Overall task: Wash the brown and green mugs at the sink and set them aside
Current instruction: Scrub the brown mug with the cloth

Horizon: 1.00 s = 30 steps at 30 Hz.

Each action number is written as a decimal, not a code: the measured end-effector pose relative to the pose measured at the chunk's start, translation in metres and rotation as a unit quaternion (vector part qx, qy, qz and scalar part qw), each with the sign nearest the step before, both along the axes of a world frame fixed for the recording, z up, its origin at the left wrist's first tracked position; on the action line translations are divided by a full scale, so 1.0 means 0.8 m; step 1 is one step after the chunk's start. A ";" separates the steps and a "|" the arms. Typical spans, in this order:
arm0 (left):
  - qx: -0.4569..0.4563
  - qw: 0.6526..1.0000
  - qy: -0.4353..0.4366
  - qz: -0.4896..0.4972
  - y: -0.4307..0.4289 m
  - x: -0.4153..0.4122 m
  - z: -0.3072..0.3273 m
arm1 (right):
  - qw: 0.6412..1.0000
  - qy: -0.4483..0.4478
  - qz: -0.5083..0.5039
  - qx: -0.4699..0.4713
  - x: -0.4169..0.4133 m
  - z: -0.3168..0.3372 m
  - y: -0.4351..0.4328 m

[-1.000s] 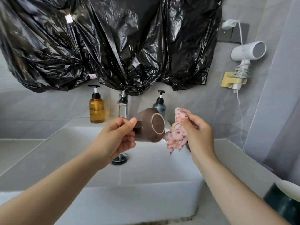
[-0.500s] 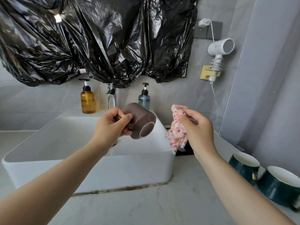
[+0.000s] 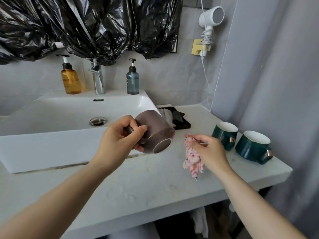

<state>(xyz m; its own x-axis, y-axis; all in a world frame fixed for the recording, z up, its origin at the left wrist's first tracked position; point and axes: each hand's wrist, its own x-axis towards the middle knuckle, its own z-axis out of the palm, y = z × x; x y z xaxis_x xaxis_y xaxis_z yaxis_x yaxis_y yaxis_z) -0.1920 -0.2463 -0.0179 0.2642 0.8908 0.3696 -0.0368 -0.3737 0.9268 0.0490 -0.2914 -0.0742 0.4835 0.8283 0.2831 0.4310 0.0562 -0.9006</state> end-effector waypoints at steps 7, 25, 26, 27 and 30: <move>0.016 0.999 0.043 0.005 -0.022 -0.002 -0.036 | 0.999 0.004 0.013 -0.052 -0.004 -0.044 -0.023; 0.037 0.993 0.109 0.006 -0.021 -0.010 -0.064 | 0.976 -0.196 0.054 -0.074 0.004 -0.040 -0.016; 0.042 0.993 0.114 0.003 -0.020 -0.010 -0.064 | 0.983 -0.168 0.053 -0.054 -0.003 -0.032 -0.015; 0.045 0.992 0.116 -0.001 -0.019 -0.010 -0.064 | 0.991 -0.108 0.064 -0.045 -0.013 -0.025 -0.014; 0.057 0.992 0.108 -0.021 -0.016 -0.011 -0.061 | 0.975 0.131 0.158 -0.084 -0.046 -0.008 -0.004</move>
